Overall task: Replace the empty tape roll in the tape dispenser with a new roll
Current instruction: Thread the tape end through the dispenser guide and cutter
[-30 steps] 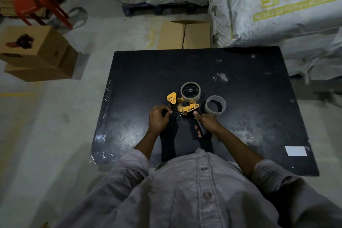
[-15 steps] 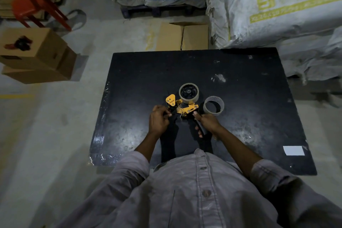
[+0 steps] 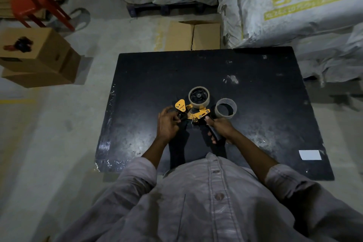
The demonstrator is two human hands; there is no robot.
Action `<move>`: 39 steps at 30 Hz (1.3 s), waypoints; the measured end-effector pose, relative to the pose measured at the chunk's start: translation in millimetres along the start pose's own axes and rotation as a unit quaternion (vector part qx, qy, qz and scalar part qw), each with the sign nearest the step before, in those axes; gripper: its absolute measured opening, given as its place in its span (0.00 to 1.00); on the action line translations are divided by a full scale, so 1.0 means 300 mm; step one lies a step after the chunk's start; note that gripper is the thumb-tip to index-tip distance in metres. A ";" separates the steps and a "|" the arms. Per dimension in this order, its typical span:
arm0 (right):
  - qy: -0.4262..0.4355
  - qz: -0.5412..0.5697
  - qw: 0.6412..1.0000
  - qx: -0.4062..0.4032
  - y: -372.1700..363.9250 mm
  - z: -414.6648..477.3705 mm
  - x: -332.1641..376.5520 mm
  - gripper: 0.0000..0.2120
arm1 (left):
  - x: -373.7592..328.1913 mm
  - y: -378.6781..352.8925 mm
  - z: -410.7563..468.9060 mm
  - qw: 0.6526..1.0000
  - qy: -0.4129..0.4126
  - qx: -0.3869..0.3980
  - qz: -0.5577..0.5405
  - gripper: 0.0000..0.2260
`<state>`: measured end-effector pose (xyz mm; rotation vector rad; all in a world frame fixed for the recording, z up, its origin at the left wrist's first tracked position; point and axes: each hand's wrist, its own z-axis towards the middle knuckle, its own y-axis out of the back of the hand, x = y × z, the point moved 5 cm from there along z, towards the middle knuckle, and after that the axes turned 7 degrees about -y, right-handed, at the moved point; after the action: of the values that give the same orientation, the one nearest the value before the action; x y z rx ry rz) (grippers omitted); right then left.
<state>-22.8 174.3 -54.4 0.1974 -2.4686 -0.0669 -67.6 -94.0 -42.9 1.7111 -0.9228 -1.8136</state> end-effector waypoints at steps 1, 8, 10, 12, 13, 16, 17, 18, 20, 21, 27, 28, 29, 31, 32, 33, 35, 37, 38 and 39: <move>0.001 -0.003 1.000 0.000 0.003 -0.003 0.001 0.27 | 0.002 0.000 -0.005 1.000 -0.003 0.001 -0.001 0.18; 0.011 -0.035 0.999 -0.007 0.011 0.003 -0.004 0.27 | 0.019 -0.025 -0.007 0.998 -0.027 0.056 0.020 0.13; 0.047 -0.082 0.995 -0.035 0.012 0.002 0.006 0.26 | 0.024 -0.027 -0.016 0.998 -0.009 0.052 0.016 0.10; 0.131 -0.179 0.969 -0.106 0.018 0.001 0.024 0.24 | 0.027 -0.036 -0.033 1.000 0.001 0.029 -0.006 0.07; 0.170 -0.227 0.948 -0.143 0.015 -0.009 0.031 0.24 | 0.029 -0.041 -0.043 1.000 0.002 0.018 -0.014 0.07; 0.227 -0.317 0.904 -0.177 -0.021 -0.038 0.040 0.35 | 0.029 -0.043 -0.066 0.999 0.004 -0.011 -0.038 0.06; 0.233 -0.343 0.891 -0.184 -0.035 -0.046 0.044 0.40 | 0.022 -0.037 -0.070 0.999 0.010 -0.016 -0.045 0.05; 0.242 -0.364 0.878 -0.196 -0.046 -0.050 0.051 0.43 | 0.015 -0.029 -0.071 0.998 0.013 -0.019 -0.051 0.05; 0.265 -0.391 0.854 -0.221 -0.063 -0.061 0.077 0.47 | 0.005 -0.008 -0.069 0.998 0.013 -0.027 -0.053 0.06; 0.271 -0.401 0.845 -0.228 -0.071 -0.063 0.089 0.48 | 0.009 -0.002 -0.066 0.998 0.015 -0.028 -0.050 0.06; 0.242 -0.438 0.834 -0.232 -0.084 -0.045 0.066 0.51 | 0.090 0.003 -0.037 0.995 0.054 -0.029 -0.074 0.07; 0.239 -0.442 0.835 -0.223 -0.082 -0.043 0.059 0.51 | 0.092 0.003 -0.038 0.993 0.071 -0.021 -0.091 0.09; 0.235 -0.443 0.838 -0.214 -0.080 -0.041 0.054 0.51 | 0.088 0.005 -0.043 0.992 0.083 -0.014 -0.097 0.10; 0.230 -0.438 0.844 -0.206 -0.074 -0.045 0.055 0.51 | 0.074 0.003 -0.051 0.992 0.084 -0.010 -0.097 0.10; 0.230 -0.434 0.846 -0.206 -0.072 -0.046 0.058 0.51 | 0.071 -0.002 -0.056 0.992 0.082 -0.010 -0.097 0.10; 0.231 -0.428 0.849 -0.206 -0.070 -0.048 0.059 0.51 | 0.069 -0.005 -0.058 0.992 0.085 -0.011 -0.097 0.10; 0.233 -0.415 0.856 -0.201 -0.066 -0.057 0.061 0.53 | 0.065 -0.006 -0.060 0.992 0.084 -0.010 -0.098 0.10; 0.218 -0.398 0.868 -0.202 -0.049 -0.064 0.058 0.57 | 0.067 -0.008 -0.057 0.994 0.063 -0.014 -0.087 0.10; 0.211 -0.396 0.870 -0.205 -0.040 -0.067 0.057 0.60 | 0.065 -0.008 -0.055 0.996 0.051 -0.015 -0.076 0.09; 0.206 -0.398 0.870 -0.208 -0.031 -0.068 0.054 0.63 | 0.064 -0.010 -0.055 0.997 0.043 -0.012 -0.068 0.09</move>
<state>-21.5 162.4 -29.2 0.9201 -1.7459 -0.8082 -52.9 -108.7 -57.8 1.8625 -0.7637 -1.8115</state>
